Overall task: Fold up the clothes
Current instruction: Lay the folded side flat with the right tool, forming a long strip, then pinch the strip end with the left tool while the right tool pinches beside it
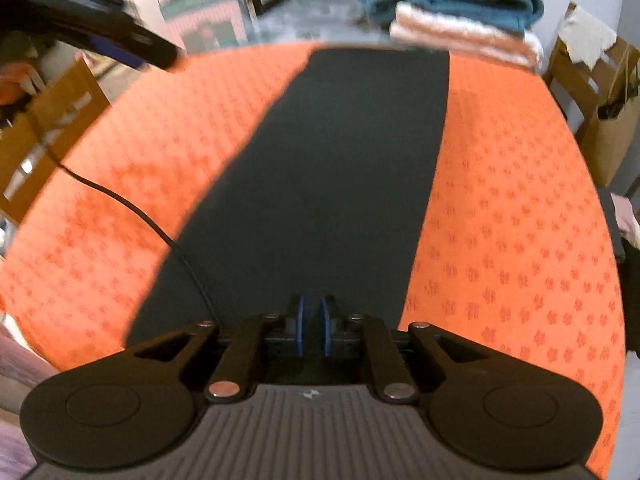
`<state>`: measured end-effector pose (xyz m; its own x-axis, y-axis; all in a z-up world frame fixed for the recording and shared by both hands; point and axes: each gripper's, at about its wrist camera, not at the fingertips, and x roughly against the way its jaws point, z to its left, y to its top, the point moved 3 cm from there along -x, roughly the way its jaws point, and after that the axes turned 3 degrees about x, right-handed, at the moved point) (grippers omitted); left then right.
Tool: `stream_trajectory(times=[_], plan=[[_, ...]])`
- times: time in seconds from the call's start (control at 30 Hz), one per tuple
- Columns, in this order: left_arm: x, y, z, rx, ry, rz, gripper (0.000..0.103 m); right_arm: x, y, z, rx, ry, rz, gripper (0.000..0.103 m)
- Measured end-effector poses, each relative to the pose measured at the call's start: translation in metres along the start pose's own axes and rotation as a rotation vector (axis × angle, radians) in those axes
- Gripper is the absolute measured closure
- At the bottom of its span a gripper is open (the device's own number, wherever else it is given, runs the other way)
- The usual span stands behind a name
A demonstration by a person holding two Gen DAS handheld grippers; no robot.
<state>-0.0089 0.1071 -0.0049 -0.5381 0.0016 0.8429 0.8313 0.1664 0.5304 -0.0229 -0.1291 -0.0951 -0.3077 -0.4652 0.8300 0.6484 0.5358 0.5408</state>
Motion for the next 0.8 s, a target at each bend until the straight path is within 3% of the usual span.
stream_trajectory(times=[0.13, 0.5, 0.67, 0.8], plan=[[0.023, -0.025, 0.019, 0.032, 0.027, -0.002, 0.035, -0.008, -0.008, 0.002, 0.006, -0.022, 0.030, 0.091], [0.071, -0.060, 0.094, 0.074, 0.110, -0.006, 0.035, 0.030, -0.009, 0.015, -0.007, -0.079, -0.018, 0.079], [0.067, -0.072, 0.115, 0.073, 0.069, 0.028, 0.035, 0.041, -0.018, 0.021, -0.003, -0.086, -0.007, 0.078], [0.054, -0.082, 0.103, -0.015, 0.047, 0.048, 0.035, 0.049, -0.023, 0.030, 0.066, -0.074, -0.009, 0.075]])
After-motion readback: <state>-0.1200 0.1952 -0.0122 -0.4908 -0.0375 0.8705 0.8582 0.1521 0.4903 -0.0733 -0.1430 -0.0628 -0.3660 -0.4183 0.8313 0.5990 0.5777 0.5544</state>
